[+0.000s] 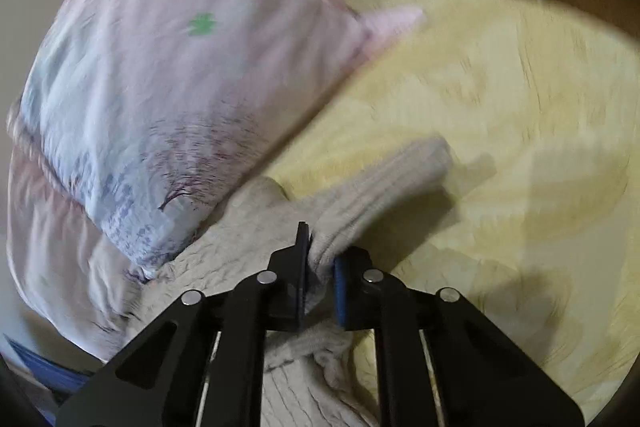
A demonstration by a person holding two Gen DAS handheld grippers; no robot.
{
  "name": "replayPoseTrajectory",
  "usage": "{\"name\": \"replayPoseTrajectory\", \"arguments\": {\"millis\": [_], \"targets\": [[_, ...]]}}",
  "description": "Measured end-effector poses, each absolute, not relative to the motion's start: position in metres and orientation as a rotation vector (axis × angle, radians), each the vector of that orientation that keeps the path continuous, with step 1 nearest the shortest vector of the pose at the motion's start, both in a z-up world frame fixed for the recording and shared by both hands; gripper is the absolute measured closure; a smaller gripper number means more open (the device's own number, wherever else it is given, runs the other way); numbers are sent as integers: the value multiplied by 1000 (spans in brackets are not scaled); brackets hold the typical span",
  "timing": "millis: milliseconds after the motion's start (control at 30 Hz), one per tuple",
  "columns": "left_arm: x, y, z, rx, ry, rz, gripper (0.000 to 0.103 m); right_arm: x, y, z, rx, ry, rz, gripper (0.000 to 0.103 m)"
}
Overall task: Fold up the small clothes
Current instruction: 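Fold the held sleeve across the sweater body with the right gripper, release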
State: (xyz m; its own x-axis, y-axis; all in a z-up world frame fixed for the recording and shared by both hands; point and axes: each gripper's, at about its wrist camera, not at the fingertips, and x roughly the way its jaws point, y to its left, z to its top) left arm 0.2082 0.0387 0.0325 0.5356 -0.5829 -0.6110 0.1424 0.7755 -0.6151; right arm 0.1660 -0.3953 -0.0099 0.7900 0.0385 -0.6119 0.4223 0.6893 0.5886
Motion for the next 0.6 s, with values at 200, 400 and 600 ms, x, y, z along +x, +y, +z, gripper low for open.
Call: {"name": "replayPoseTrajectory", "arguments": {"millis": [200,400,600], "targets": [[211,60,32,-629,889,-446,16,186,-306,53,569,543,76,94],[208,72,24,-699,901,-427,16,223,-164,46,381,776,514,52],[212,79,11,-723,944,-389,18,192,-233,23,584,763,414,49]]}}
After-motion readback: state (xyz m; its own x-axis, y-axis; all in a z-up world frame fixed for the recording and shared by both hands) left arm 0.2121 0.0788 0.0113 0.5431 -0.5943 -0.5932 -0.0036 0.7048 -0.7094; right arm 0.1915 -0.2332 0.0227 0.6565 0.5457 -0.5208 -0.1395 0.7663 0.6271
